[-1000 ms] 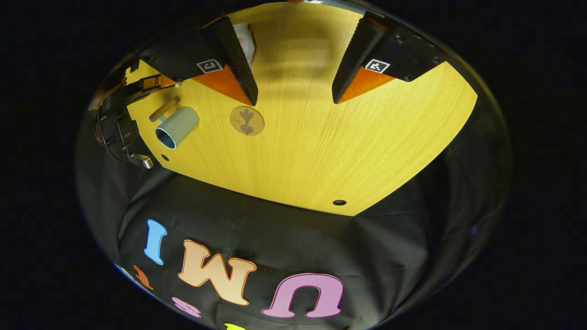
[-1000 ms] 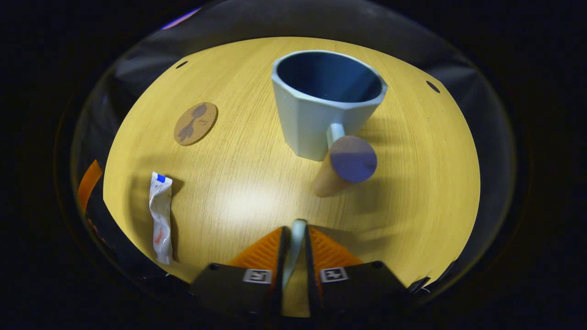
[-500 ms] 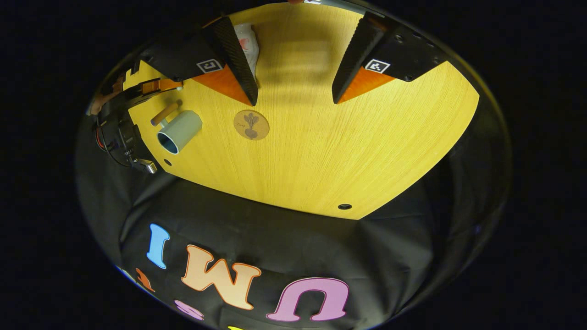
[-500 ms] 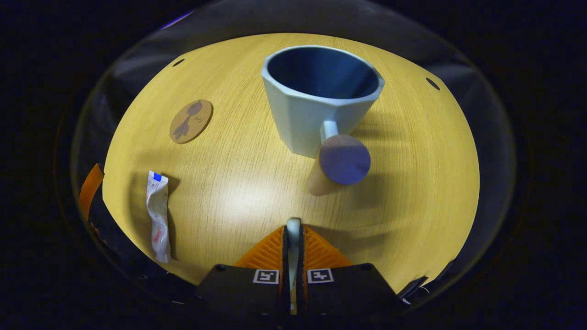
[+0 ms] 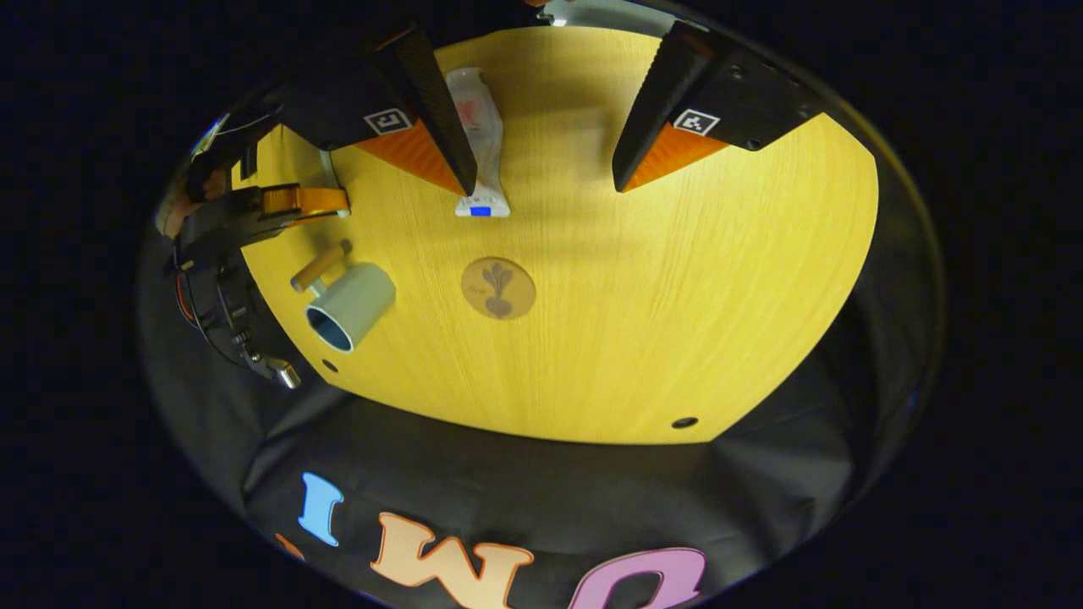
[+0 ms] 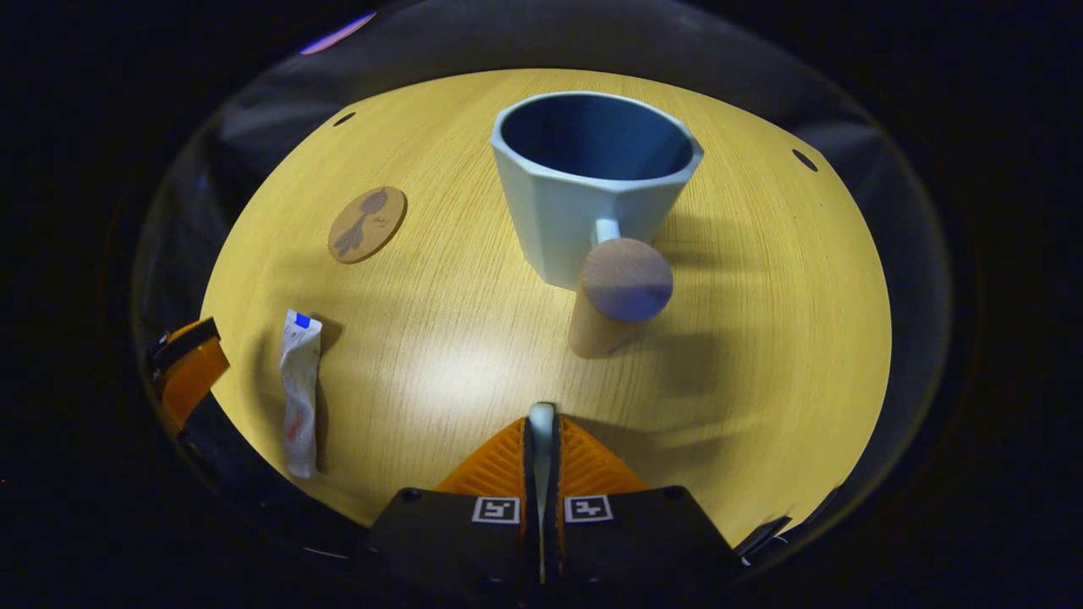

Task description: Put the toothbrush and toothpaste on the desktop into the cup, then pick up the cup and place it on the coaster on the desktop.

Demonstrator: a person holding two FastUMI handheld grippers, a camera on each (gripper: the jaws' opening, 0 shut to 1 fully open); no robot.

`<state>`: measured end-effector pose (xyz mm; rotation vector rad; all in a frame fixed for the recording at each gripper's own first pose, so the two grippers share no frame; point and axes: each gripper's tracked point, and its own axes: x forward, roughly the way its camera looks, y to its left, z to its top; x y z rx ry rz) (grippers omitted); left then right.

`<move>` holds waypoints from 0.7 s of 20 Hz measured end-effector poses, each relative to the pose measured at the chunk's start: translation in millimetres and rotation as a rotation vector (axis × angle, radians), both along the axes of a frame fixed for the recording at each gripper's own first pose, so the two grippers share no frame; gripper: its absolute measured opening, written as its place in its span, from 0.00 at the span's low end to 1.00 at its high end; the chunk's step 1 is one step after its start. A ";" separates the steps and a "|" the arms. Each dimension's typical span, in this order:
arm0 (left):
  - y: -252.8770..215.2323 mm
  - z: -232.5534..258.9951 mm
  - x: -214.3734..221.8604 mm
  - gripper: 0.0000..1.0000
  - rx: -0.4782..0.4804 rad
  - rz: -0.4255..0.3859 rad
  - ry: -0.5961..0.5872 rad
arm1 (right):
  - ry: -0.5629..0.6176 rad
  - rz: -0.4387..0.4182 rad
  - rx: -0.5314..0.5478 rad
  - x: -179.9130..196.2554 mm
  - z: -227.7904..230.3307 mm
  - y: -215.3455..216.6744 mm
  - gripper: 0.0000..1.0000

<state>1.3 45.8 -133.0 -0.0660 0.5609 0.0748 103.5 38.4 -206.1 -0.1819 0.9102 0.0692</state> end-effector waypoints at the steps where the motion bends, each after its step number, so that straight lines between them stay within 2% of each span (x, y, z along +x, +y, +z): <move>1: -6.1 -5.0 0.4 0.95 -0.019 -0.009 0.037 | -0.006 0.003 0.012 -0.9 -0.5 1.7 0.05; 5: -23.7 -20.0 6.2 0.96 -0.055 -0.039 0.159 | -0.072 0.036 0.069 -6.0 14.9 9.3 0.05; 8: -36.3 -20.7 13.2 0.92 -0.052 -0.072 0.203 | -0.131 0.042 0.108 -13.5 30.7 8.2 0.05; 9: -38.3 -20.5 16.5 0.85 -0.051 -0.078 0.216 | -0.149 0.039 0.118 -18.2 36.6 6.1 0.05; 11: -39.3 -25.5 20.9 0.80 -0.032 -0.079 0.260 | -0.190 0.030 0.136 -31.2 52.0 2.3 0.05; 14: -42.6 -31.1 28.5 0.80 -0.022 -0.088 0.306 | -0.225 0.009 0.161 -47.4 63.4 -4.7 0.05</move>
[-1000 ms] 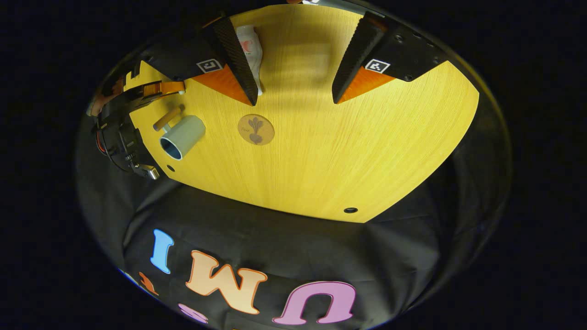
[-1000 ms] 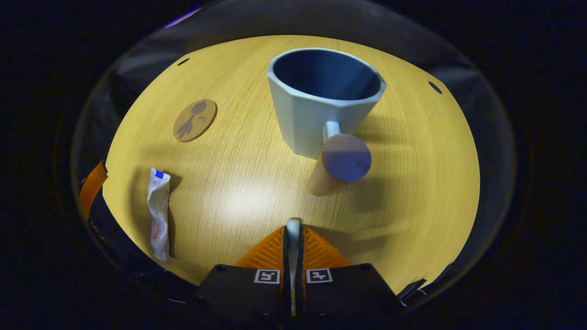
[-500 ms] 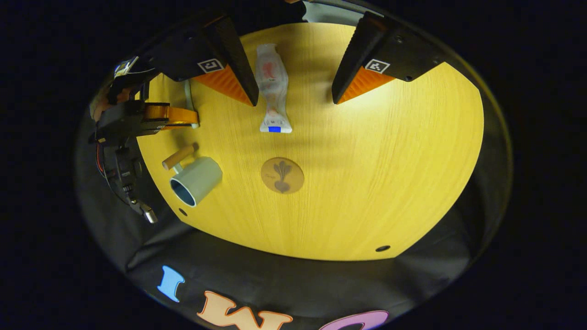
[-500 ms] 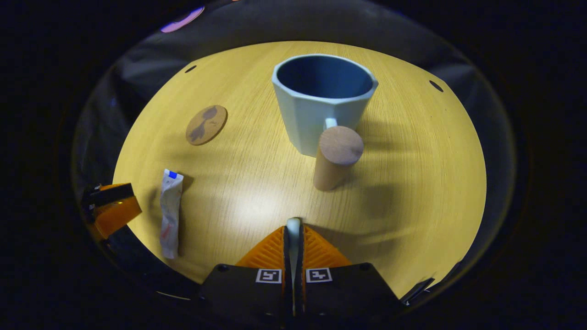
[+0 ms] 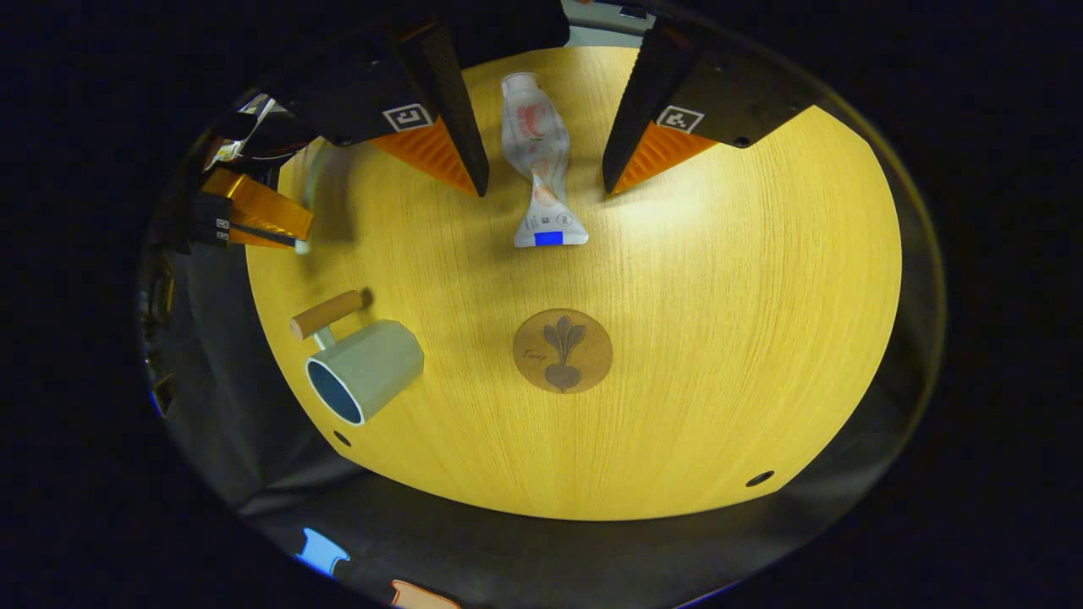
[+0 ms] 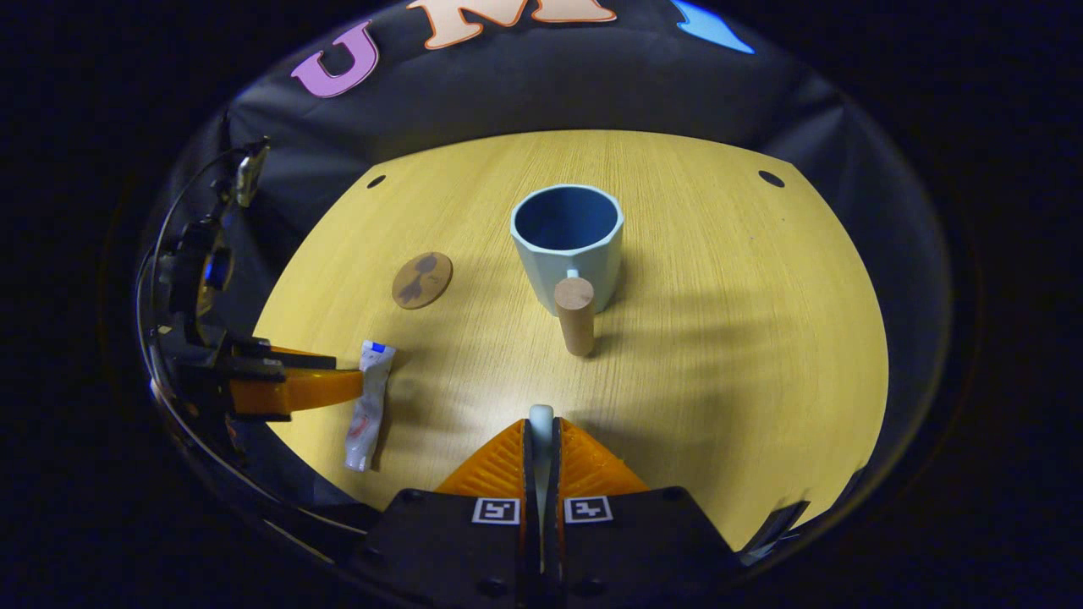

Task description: Put the toothbrush and toothpaste on the desktop into the cup, then pick up the cup and place it on the coaster on the desktop.

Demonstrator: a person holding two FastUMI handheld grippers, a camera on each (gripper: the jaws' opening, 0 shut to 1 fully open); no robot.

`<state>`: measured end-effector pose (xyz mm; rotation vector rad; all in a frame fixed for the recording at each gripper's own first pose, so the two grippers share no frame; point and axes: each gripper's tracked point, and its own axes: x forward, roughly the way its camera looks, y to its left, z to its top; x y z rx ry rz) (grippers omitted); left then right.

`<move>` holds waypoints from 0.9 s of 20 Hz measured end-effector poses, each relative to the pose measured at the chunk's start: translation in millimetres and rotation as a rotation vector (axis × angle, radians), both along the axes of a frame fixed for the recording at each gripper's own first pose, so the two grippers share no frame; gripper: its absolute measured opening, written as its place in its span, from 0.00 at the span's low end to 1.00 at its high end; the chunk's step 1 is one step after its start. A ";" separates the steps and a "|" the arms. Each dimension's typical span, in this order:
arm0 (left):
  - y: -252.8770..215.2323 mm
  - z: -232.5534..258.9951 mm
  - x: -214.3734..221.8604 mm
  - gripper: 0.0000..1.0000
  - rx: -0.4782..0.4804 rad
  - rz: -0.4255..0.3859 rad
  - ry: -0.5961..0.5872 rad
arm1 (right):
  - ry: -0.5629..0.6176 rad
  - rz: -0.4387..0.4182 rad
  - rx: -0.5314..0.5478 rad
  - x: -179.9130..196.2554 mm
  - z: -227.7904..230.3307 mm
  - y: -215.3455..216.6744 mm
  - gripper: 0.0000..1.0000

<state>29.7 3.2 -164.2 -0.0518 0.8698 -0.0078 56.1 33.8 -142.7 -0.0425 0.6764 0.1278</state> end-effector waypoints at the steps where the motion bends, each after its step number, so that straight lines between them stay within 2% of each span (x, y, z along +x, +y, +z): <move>1: -1.7 -2.0 2.2 0.80 0.007 -0.005 0.019 | -0.003 -0.015 0.001 -3.9 2.6 -5.3 0.05; 3: -1.7 -7.1 6.0 0.78 0.025 -0.014 0.052 | -0.018 -0.046 -0.001 -10.9 7.4 -15.5 0.04; 4: -3.3 -9.7 6.4 0.70 0.027 -0.018 0.066 | -0.024 -0.059 0.000 -12.7 10.5 -20.1 0.05; 6: -5.1 -14.0 8.5 0.61 0.036 -0.021 0.091 | -0.038 -0.077 0.007 -18.3 14.6 -28.2 0.05; 7: -5.5 -16.5 9.6 0.62 0.044 -0.020 0.103 | -0.042 -0.083 0.012 -20.3 16.7 -31.1 0.05; 8: -4.7 -18.6 11.1 0.50 0.053 -0.016 0.112 | -0.047 -0.091 0.019 -20.5 17.8 -33.1 0.05; 11: 0.2 -22.9 9.7 0.36 0.073 -0.010 0.133 | -0.058 -0.102 0.034 -23.5 21.7 -38.1 0.05; 12: 0.7 -24.9 9.2 0.28 0.077 -0.009 0.141 | -0.061 -0.104 0.037 -24.4 22.8 -38.9 0.05; 18: 7.0 -30.1 11.9 0.17 0.079 0.011 0.137 | -0.076 -0.095 0.031 -28.8 27.1 -40.6 0.04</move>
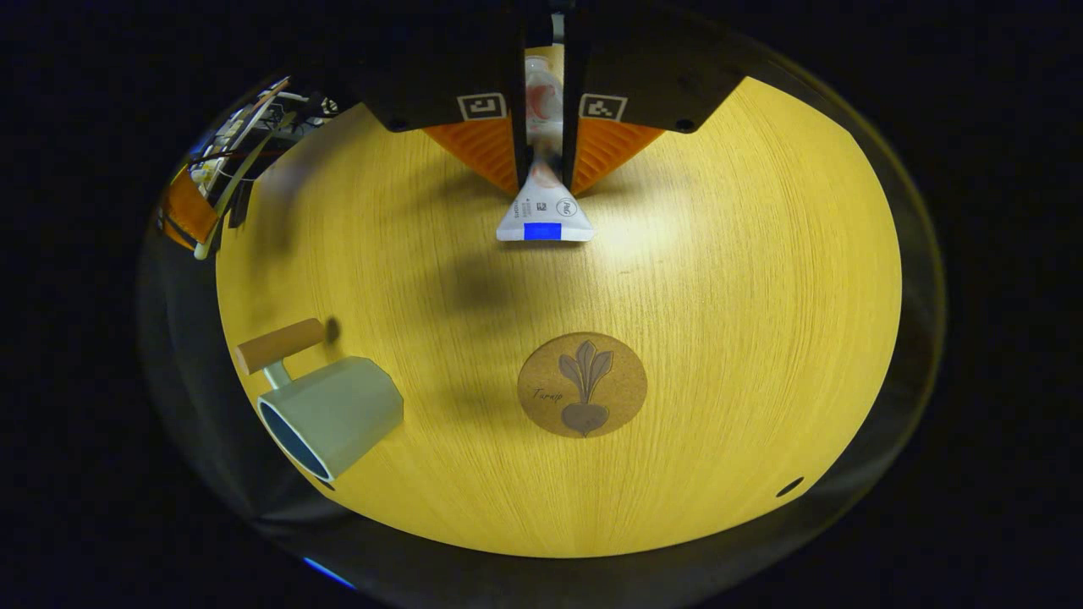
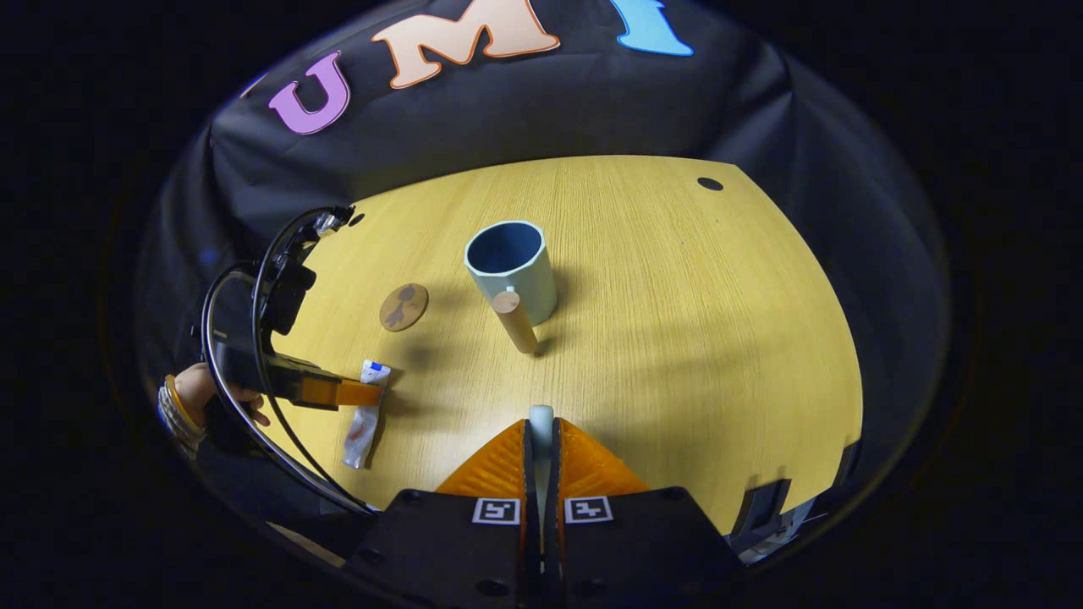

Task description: Put the toothbrush and toothpaste on the desktop into the cup, then pick up the cup and place it on the coaster on the desktop.

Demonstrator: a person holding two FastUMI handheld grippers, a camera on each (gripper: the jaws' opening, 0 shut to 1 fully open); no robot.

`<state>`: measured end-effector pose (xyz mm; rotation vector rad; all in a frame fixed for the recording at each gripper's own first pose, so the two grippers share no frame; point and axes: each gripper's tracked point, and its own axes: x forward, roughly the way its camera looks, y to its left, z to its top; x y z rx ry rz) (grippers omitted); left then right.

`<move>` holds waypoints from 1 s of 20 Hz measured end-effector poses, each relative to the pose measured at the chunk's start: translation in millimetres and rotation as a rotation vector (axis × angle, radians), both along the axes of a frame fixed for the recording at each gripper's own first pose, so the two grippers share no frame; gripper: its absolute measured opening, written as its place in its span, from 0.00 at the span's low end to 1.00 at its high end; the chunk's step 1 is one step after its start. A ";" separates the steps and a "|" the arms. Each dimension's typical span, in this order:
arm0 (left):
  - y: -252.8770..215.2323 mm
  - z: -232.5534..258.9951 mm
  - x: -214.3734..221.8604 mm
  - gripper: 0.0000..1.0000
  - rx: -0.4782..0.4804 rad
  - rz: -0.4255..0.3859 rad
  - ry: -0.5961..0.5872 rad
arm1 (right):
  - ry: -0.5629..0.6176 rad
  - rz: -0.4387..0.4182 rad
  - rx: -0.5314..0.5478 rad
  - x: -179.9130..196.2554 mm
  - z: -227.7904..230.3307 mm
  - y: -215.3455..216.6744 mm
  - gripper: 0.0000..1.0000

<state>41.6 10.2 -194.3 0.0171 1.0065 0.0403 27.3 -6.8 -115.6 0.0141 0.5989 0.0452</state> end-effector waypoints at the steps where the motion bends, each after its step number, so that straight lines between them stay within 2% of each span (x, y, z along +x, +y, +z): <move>1: -0.5 0.0 0.7 0.17 0.006 -0.001 0.001 | -0.002 0.000 0.003 -0.5 1.3 0.7 0.04; 5: -1.1 0.8 1.5 0.12 0.008 -0.019 -0.007 | -0.017 0.003 0.006 -0.3 7.3 1.4 0.05; 8: -5.0 3.6 4.4 0.05 -0.060 -0.060 -0.046 | -0.029 -0.011 0.026 0.4 14.1 1.1 0.04; 11: -5.1 7.2 6.0 0.03 -0.139 0.004 -0.102 | -0.061 -0.041 0.054 2.9 25.8 -3.6 0.05; 14: -9.6 12.1 7.1 0.03 -0.215 0.062 -0.187 | -0.116 -0.071 0.135 11.2 43.6 -2.4 0.05; 16: -13.4 22.8 4.4 0.03 -0.275 0.075 -0.253 | -0.156 -0.086 0.170 16.5 55.9 -3.3 0.05; 20: -15.1 54.1 -0.7 0.03 -0.334 0.074 -0.379 | -0.214 -0.091 0.200 24.4 72.0 0.1 0.05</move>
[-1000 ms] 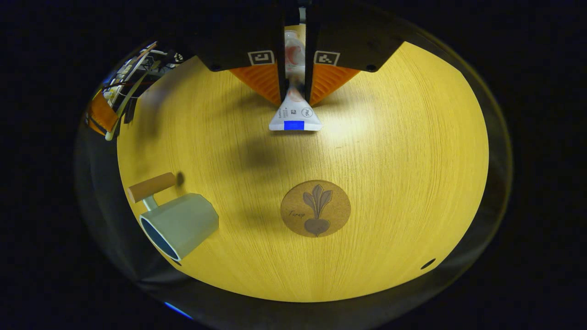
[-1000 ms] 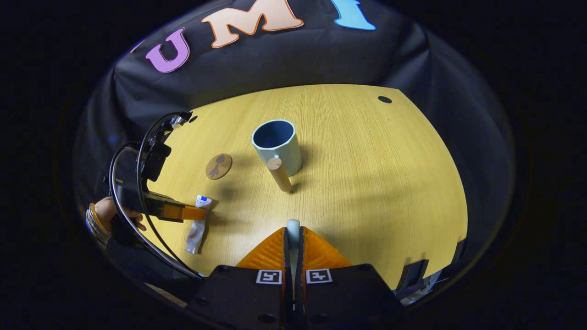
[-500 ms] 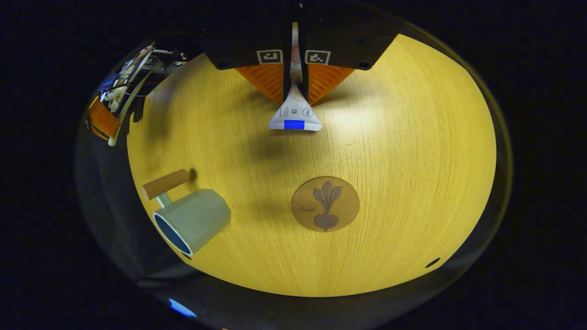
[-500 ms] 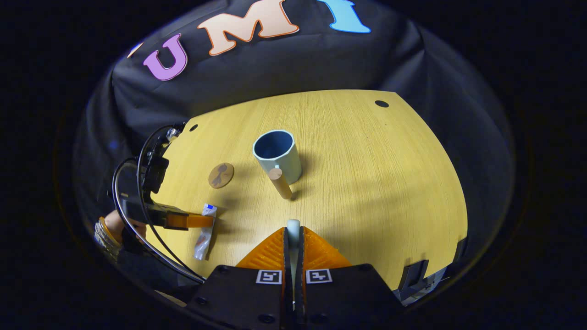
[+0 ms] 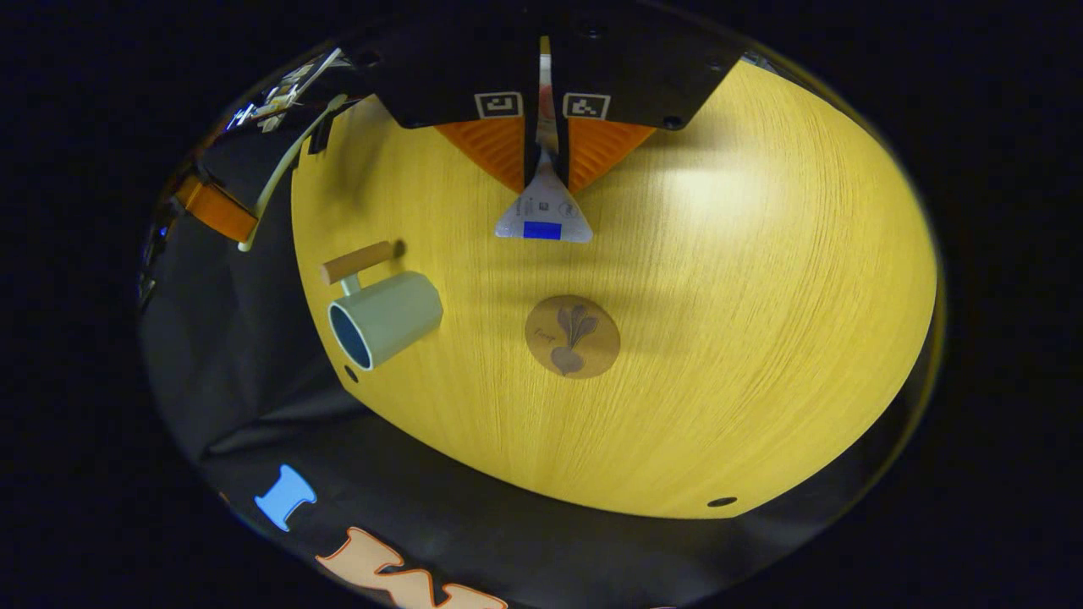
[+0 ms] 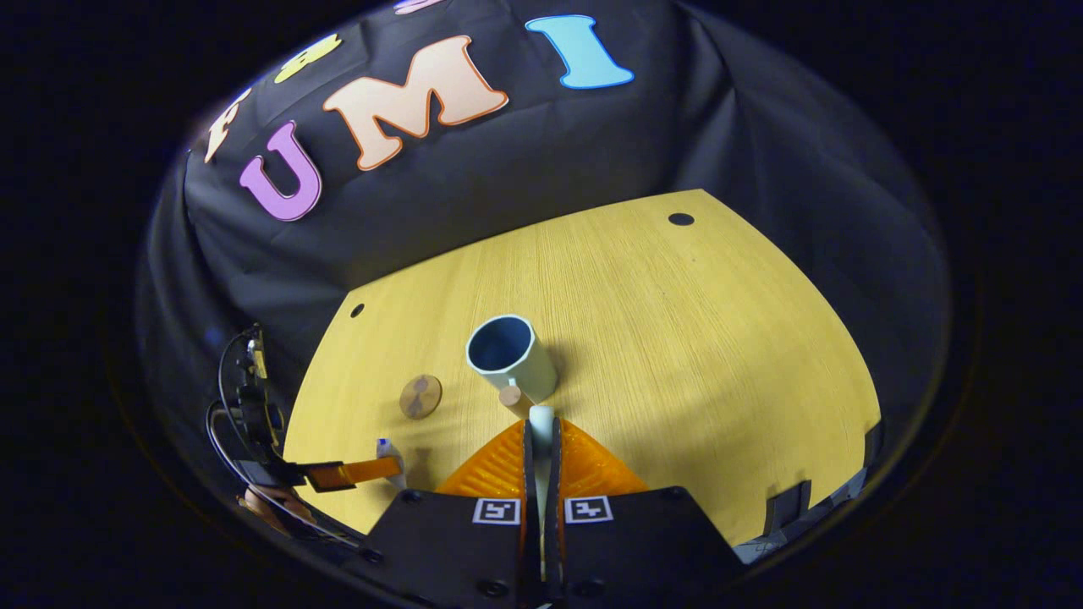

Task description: Put the toothbrush and toothpaste on the desktop into the cup, then pick up the cup and place it on the coaster on the desktop.

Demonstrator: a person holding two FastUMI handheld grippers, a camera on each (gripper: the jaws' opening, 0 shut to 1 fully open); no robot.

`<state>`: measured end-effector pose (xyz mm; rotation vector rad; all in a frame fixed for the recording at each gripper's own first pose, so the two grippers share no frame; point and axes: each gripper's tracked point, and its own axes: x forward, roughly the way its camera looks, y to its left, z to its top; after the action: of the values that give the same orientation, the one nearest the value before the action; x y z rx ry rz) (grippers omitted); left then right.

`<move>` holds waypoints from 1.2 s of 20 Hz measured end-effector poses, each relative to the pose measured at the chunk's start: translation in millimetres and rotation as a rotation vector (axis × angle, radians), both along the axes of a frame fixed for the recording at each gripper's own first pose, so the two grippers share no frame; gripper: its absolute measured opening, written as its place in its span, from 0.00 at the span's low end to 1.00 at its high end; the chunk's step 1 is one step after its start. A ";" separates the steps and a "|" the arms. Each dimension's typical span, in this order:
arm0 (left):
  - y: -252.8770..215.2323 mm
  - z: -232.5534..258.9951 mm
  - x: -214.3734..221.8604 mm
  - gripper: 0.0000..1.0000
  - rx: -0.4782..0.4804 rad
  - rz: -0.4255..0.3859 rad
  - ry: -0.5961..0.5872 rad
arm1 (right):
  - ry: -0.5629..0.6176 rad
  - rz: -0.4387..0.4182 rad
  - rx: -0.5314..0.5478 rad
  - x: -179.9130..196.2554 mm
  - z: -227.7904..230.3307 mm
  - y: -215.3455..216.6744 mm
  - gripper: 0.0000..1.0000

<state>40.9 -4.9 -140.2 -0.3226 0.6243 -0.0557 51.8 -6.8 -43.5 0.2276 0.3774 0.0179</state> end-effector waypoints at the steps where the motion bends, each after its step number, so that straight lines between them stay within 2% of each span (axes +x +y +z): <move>1: -4.1 9.7 -0.1 0.03 -0.018 0.001 -0.032 | -0.027 0.007 0.010 2.2 7.2 4.1 0.04; 3: -9.3 44.7 0.0 0.02 -0.055 -0.014 -0.145 | -0.131 0.029 0.051 8.9 35.3 14.7 0.05; 4: -9.2 72.5 5.2 0.02 -0.060 -0.025 -0.234 | -0.242 0.045 0.087 14.7 67.6 21.2 0.05; 7: -14.1 111.7 14.0 0.02 -0.069 -0.058 -0.362 | -0.349 0.056 0.127 28.0 99.2 23.8 0.05; 11: -23.8 136.8 22.5 0.02 -0.060 -0.133 -0.463 | -0.487 0.055 0.140 48.1 130.6 18.5 0.05; 14: -28.8 142.3 31.1 0.01 -0.027 -0.181 -0.470 | -0.578 0.047 0.141 69.9 151.3 18.1 0.05; 19: -46.8 170.2 53.0 0.01 -0.026 -0.247 -0.564 | -0.644 0.019 0.081 113.4 155.4 14.7 0.05; 24: -75.7 198.5 76.9 0.01 0.034 -0.339 -0.660 | -0.611 0.034 0.024 144.8 118.0 23.1 0.05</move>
<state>117.8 -80.6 58.4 -0.1461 0.0179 -0.4583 196.5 16.3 74.5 0.2283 -0.2280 0.1223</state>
